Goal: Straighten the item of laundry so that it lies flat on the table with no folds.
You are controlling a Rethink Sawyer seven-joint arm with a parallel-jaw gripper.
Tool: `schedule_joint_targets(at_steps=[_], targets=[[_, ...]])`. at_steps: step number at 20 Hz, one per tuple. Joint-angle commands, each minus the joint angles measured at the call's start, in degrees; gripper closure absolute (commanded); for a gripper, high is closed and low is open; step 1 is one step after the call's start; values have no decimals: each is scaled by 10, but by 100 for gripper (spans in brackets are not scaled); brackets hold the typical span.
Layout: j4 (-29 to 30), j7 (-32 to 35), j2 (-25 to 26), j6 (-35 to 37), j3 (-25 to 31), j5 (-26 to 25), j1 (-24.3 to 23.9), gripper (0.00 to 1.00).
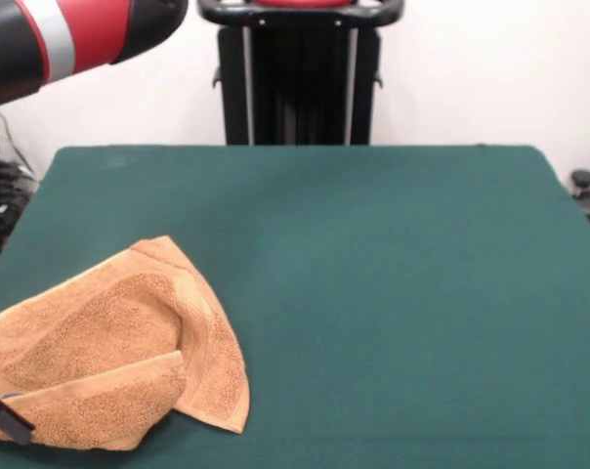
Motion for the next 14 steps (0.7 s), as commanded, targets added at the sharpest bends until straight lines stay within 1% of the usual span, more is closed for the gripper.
schedule_joint_targets(at_steps=[1, 8, 14], targets=[[23, 265, 4, -65, -146, 58, 39, 0], [39, 324, -2, -65, -198, 117, 57, 0], [58, 360, -13, -71, -244, 154, 71, 0]])
